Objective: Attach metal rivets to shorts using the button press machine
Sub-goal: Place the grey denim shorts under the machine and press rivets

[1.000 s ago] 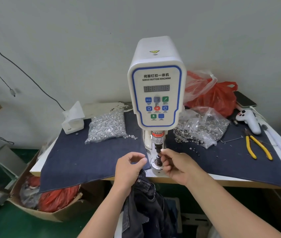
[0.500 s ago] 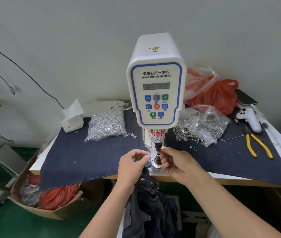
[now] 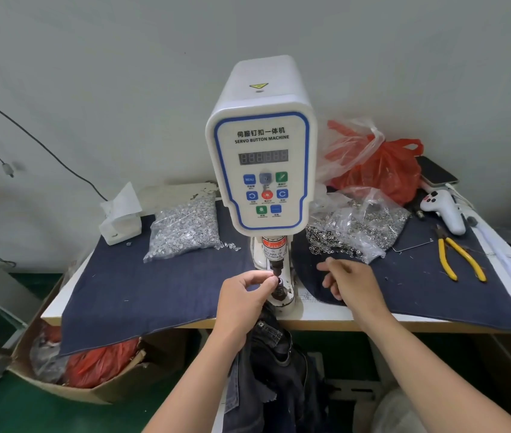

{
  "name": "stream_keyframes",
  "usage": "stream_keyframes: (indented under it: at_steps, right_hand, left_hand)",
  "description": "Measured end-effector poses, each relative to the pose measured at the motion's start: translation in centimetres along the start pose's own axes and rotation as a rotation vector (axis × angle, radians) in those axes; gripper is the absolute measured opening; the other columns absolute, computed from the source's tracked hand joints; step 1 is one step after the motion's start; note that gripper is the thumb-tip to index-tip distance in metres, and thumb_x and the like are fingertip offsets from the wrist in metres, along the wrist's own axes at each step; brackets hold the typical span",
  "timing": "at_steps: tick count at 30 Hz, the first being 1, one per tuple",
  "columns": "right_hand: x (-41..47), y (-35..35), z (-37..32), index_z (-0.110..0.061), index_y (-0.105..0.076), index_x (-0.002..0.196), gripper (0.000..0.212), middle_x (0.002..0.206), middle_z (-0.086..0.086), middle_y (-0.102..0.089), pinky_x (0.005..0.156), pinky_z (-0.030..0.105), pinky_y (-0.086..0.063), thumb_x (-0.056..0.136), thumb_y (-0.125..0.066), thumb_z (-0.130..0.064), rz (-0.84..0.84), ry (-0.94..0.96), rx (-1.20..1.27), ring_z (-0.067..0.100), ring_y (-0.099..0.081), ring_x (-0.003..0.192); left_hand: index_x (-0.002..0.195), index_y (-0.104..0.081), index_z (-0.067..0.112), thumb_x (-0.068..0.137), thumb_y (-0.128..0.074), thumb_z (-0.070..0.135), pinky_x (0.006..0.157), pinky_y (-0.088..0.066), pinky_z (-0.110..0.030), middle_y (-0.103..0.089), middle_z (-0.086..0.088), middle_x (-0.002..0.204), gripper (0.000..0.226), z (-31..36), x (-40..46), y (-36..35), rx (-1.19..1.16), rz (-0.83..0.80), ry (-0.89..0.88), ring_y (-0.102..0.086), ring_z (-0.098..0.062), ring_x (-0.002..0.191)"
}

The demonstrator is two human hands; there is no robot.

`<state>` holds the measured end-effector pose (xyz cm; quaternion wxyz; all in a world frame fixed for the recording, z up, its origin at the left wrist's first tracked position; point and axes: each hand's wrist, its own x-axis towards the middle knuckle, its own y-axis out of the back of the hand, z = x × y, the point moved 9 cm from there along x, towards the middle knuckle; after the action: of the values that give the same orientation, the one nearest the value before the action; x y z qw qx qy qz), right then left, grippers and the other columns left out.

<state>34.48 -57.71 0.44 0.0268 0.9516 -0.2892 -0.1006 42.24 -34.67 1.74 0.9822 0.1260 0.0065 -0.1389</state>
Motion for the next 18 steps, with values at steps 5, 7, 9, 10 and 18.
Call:
stream_keyframes:
  at_steps: [5, 7, 9, 10, 18]
  right_hand:
    - [0.3, -0.5, 0.1, -0.026, -0.080, 0.087, 0.031, 0.062, -0.003, -0.066, 0.056, 0.025, -0.043, 0.105, -0.054, -0.029, -0.047, 0.070, -0.080, 0.005, -0.052, 0.052]
    - [0.4, -0.5, 0.1, -0.027, -0.079, 0.085, 0.032, 0.062, -0.003, -0.066, 0.059, 0.028, -0.044, 0.104, -0.054, -0.029, -0.045, 0.090, -0.087, 0.005, -0.053, 0.053]
    - [0.4, -0.5, 0.1, -0.027, -0.079, 0.084, 0.032, 0.062, -0.002, -0.067, 0.060, 0.029, -0.044, 0.104, -0.054, -0.029, -0.039, 0.108, -0.095, 0.005, -0.053, 0.053]
    - [0.5, -0.5, 0.2, -0.027, -0.079, 0.084, 0.032, 0.063, -0.002, -0.067, 0.061, 0.029, -0.044, 0.104, -0.054, -0.029, -0.038, 0.115, -0.100, 0.005, -0.053, 0.053]
    - [0.5, -0.6, 0.2, -0.027, -0.079, 0.084, 0.032, 0.063, -0.003, -0.067, 0.061, 0.029, -0.044, 0.103, -0.053, -0.030, -0.040, 0.143, -0.128, 0.005, -0.054, 0.052]
  left_hand:
    - [0.089, -0.081, 0.034, 0.091, -0.082, 0.028, 0.070, -0.046, 0.001, -0.077, 0.026, 0.091, 0.007, 0.1, 0.0, 0.0, 0.008, -0.027, -0.013, -0.068, 0.013, 0.092]
    - [0.087, -0.082, 0.033, 0.091, -0.082, 0.027, 0.070, -0.045, 0.001, -0.078, 0.024, 0.090, 0.007, 0.4, 0.1, 0.0, 0.025, -0.038, -0.025, -0.068, 0.012, 0.091]
    - [0.086, -0.083, 0.032, 0.090, -0.082, 0.026, 0.069, -0.045, 0.000, -0.078, 0.022, 0.090, 0.008, 0.5, 0.1, 0.1, 0.029, -0.049, -0.026, -0.069, 0.010, 0.091]
    - [0.086, -0.083, 0.032, 0.090, -0.082, 0.025, 0.070, -0.045, 0.000, -0.078, 0.021, 0.090, 0.008, 0.5, 0.1, 0.1, 0.031, -0.053, -0.027, -0.070, 0.009, 0.091]
    - [0.083, -0.083, 0.032, 0.091, -0.081, 0.022, 0.071, -0.047, -0.004, -0.079, 0.016, 0.090, 0.013, 1.5, -0.1, -0.2, 0.043, -0.067, -0.019, -0.071, 0.004, 0.090]
